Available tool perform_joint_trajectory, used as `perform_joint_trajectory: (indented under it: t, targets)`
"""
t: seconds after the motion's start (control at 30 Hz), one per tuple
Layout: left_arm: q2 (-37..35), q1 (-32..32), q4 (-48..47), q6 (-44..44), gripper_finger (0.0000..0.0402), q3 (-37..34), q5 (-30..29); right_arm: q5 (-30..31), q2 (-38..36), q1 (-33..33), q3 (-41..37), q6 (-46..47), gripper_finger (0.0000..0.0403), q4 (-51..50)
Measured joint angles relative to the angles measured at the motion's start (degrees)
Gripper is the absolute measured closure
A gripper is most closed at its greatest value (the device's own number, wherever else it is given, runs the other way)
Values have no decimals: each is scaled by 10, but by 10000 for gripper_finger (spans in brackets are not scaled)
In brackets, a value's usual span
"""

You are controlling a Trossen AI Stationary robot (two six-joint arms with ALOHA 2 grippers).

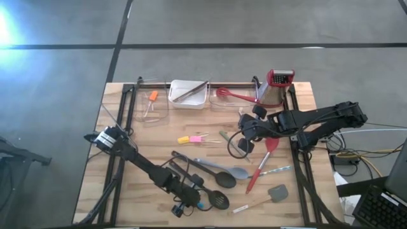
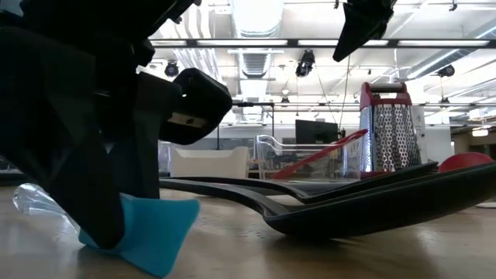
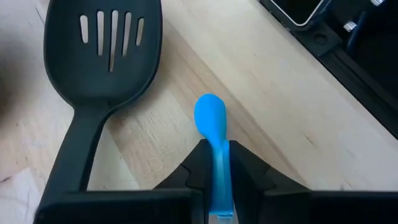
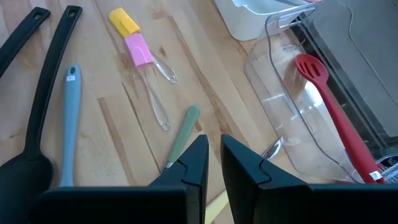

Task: Pick & Place Kitchen Items
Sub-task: Put the blue spatula into the left transparent bin

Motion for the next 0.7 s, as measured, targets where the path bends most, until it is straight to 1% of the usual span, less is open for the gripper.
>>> perform_joint_trajectory:
  t: [0.17,0.37,0.57,0.63,0.7]
  targets:
    - [-41,0,-31,-4,363,1,5,0,0,0,0,0,364,-1]
    - [-127,0,-153,16,363,-5,7,0,0,0,0,0,364,-3]
    - [-222,5,-273,30,363,-3,-32,0,0,0,0,0,364,-2]
    - [-258,8,-305,54,363,-3,-51,0,0,0,0,0,364,-3]
    - [-294,9,-346,99,363,-2,-75,0,0,0,0,0,364,-3]
